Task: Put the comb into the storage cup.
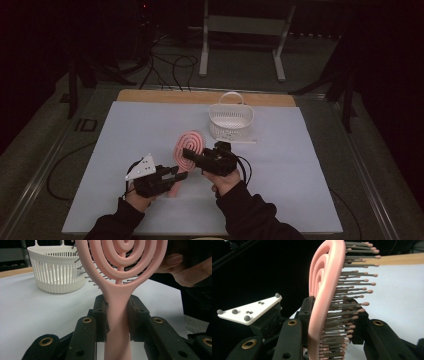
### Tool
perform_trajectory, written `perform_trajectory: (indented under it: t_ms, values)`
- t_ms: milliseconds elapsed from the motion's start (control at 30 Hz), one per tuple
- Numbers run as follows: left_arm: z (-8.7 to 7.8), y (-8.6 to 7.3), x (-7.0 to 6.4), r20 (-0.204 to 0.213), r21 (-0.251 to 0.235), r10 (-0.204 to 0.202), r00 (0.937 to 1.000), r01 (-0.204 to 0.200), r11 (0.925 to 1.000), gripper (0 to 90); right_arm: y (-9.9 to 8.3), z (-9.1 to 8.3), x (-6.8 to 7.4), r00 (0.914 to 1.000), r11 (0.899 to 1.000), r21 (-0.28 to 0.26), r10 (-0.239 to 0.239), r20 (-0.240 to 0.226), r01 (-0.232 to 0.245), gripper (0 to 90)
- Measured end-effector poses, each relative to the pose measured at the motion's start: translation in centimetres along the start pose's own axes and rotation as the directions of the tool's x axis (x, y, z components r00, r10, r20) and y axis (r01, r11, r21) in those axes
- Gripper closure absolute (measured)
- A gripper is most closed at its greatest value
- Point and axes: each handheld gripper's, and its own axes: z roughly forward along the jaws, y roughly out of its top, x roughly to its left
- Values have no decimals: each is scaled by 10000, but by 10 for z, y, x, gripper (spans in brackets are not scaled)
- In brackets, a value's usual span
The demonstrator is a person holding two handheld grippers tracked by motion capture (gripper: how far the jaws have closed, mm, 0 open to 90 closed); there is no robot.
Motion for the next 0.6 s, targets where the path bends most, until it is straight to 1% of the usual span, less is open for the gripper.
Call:
perform_trajectory:
  t_ms: [100, 200, 233, 267, 333, 367, 433, 500, 600]
  values:
    - [0, 0, -1, -6, -45, -34, 10000, 34, 10000, 725, 0, -1, 1, 9999, 9999, -99, -120, 9, 120, 639]
    - [2, 2, -2, 17, -39, -201, 9998, 201, 9998, 723, 1, -1, 2, 9997, 9995, -193, -232, -62, 231, 641]
    - [2, 2, -3, 34, -12, -239, 9997, 239, 9997, 722, 1, -2, 2, 9994, 9993, -207, -320, -87, 318, 642]
    - [3, 3, -4, 10, 0, -195, 9998, 195, 9998, 722, 1, -2, 3, 9991, 9990, -197, -406, -91, 405, 643]
    - [3, 4, -3, 75, 41, -332, 9994, 332, 9994, 717, 2, -3, 4, 9983, 9981, -223, -577, -117, 575, 643]
    - [3, 4, -4, -26, 76, -304, 9995, 304, 9995, 702, 2, -3, 4, 9979, 9977, -248, -641, -118, 638, 644]
    - [3, 4, -4, -175, 248, -416, 9990, 420, 9988, 616, 2, -3, 5, 9976, 9974, -253, -681, -92, 679, 645]
    - [3, 5, -4, -426, 333, -491, 9979, 505, 9982, 518, 3, -4, 4, 9971, 9968, -263, -762, -47, 760, 645]
    - [4, 6, -2, -372, 562, -680, 9970, 700, 9960, 422, 5, -5, 2, 9968, 9962, -325, -804, -27, 803, 646]
